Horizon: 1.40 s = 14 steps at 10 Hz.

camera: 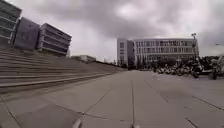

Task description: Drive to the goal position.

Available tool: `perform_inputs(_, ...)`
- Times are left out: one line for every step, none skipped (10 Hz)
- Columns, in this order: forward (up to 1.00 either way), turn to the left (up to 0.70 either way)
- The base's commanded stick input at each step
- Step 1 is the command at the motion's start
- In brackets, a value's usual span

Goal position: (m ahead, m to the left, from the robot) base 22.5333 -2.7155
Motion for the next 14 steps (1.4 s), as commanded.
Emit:
perform_inputs(0.85, -0.06)
perform_inputs(0.85, -0.10)
perform_inputs(0.85, -0.20)
perform_inputs(0.85, -0.10)
perform_inputs(0.85, -0.06)
perform_inputs(0.85, -0.25)
perform_inputs(0.85, -0.01)
perform_inputs(0.85, -0.14)
perform_inputs(0.85, -0.21)
perform_inputs(0.85, -0.10)
perform_inputs(0.85, -0.08)
perform_inputs(0.85, -0.10)
perform_inputs(0.85, 0.00)
perform_inputs(0.85, -0.08)
